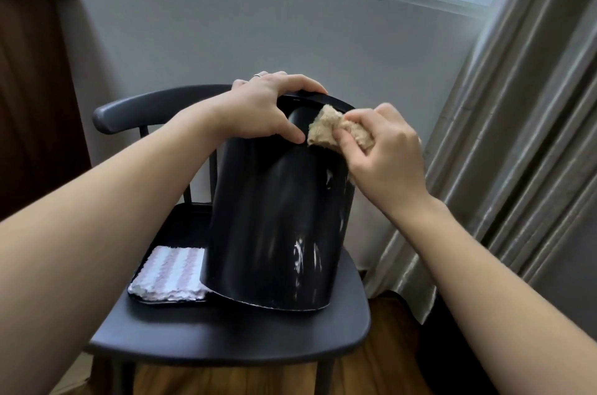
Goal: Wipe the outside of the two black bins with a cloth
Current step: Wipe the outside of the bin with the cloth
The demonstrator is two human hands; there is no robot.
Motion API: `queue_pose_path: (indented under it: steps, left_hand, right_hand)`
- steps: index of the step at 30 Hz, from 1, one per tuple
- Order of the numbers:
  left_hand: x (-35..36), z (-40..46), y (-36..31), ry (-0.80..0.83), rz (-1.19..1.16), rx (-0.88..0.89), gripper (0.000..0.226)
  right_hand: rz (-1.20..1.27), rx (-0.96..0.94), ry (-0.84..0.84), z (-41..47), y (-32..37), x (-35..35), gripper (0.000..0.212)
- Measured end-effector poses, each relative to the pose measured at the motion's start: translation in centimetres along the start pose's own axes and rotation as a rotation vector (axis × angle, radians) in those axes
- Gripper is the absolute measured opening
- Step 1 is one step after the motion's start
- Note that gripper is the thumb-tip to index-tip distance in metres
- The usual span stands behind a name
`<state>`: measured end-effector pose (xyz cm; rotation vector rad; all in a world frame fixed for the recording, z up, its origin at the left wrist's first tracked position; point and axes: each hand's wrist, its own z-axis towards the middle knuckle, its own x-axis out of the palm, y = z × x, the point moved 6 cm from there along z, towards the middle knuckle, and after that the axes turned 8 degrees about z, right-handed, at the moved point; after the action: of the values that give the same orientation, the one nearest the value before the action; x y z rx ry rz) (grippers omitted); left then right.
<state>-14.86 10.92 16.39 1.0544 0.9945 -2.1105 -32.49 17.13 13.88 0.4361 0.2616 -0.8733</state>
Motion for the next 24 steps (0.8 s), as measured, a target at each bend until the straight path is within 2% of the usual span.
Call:
queue_pose_path:
  steps: [5, 9, 12, 16, 18, 24]
  left_hand:
    - [-0.1, 0.1, 0.4, 0.009, -0.004, -0.004, 0.067]
    - [0.0, 0.2, 0.8, 0.004, -0.008, 0.001, 0.066]
    - [0.0, 0.2, 1.2, 0.016, -0.041, -0.011, 0.066]
    - [0.1, 0.4, 1.1, 0.024, -0.041, -0.021, 0.067]
    - [0.2, 0.4, 1.2, 0.022, -0.042, -0.029, 0.068]
    - [0.3, 0.5, 1.8, 0.073, -0.115, -0.025, 0.070]
  right_hand:
    - [0.044, 0.035, 0.061, -0.5, -0.5, 0.7, 0.016]
    - [0.105, -0.109, 0.224, -4.7, 1.2, 0.8, 0.013]
    - [0.060, -0.223, 0.303, -6.4, 2.2, 1.0, 0.015]
    - [-0.007, -0.151, 0.132, -5.5, 1.7, 0.2, 0.015]
    - [0.010, -0.117, 0.104, -6.6, 1.8, 0.4, 0.015]
    - [0.149, -0.255, 0.347, -13.3, 2.8, 1.5, 0.014]
